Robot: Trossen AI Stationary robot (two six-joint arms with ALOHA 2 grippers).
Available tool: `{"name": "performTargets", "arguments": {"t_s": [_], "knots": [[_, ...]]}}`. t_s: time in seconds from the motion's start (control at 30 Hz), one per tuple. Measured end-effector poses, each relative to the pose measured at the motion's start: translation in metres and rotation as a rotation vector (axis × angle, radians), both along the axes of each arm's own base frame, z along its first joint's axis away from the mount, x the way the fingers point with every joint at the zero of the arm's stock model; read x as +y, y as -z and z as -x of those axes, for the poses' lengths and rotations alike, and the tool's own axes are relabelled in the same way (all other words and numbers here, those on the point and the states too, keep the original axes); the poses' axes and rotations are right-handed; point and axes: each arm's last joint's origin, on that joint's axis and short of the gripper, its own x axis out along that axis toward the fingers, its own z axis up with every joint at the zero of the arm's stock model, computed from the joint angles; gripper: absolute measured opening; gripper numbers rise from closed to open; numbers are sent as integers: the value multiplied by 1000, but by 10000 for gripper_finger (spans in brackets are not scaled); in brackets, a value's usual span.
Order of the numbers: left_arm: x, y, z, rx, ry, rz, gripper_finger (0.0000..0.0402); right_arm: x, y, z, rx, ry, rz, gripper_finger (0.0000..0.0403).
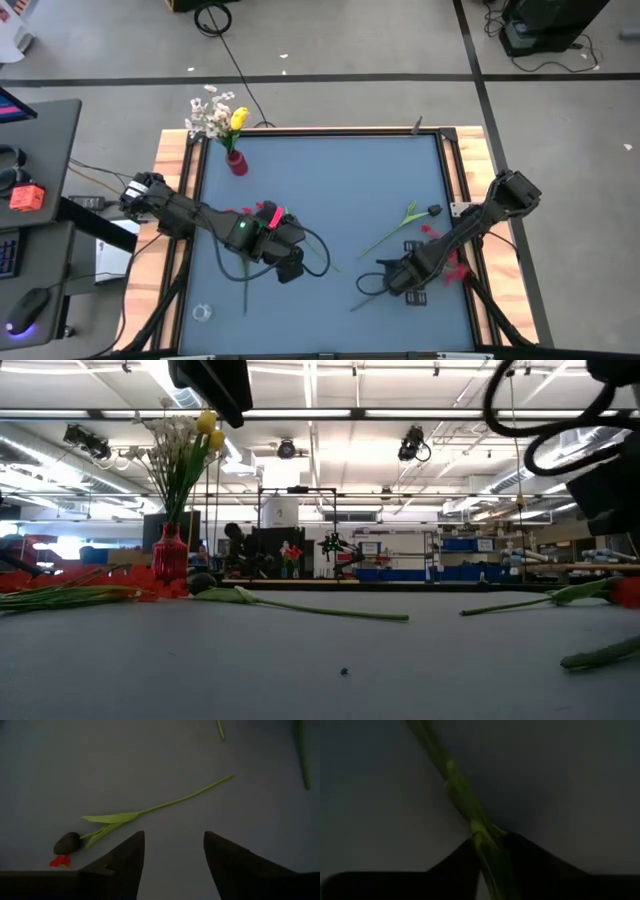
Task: Sort flowers into vase by color
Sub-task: Put the right red flowers into the transparent vase
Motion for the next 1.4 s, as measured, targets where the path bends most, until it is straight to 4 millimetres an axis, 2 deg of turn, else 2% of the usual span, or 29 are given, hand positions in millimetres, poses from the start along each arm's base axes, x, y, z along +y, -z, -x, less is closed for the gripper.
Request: {"name": "performTargets", "arguments": {"t_s": [0.13, 0.2, 0.27, 0.37, 0.5, 0.7, 0.93, 1.03, 1.23, 1.4], "knots": [[1, 0, 2, 19, 2, -8, 190, -6, -10, -8, -25, 82, -127, 32], [0, -1, 5, 30, 8, -13, 184, -8, -14, -15, -37, 114, -212, 14], [-3, -2, 8, 39, 24, -19, 180, -11, -18, -22, -47, 168, -299, 19], [-9, -3, 13, 50, 61, -29, 178, -19, -21, -32, -19, 371, -380, 36], [-20, -5, 20, 48, 107, -35, 178, -31, -27, -50, -5, 559, -531, 35], [-37, -7, 26, 12, 205, -105, 178, -41, -44, -79, -68, 650, -831, 13], [-56, -14, 18, -114, 447, -181, 184, -50, -68, -99, -40, 754, -1108, 25], [-61, -18, 13, -172, 529, -211, 207, -50, -77, -103, -24, 761, -1190, 23], [-62, -25, 3, -269, 536, -181, 263, -49, -92, -108, -38, 773, -1302, 19], [-61, -25, -4, -308, 538, -177, 258, -52, -97, -111, -60, 824, -1343, 21]]}}
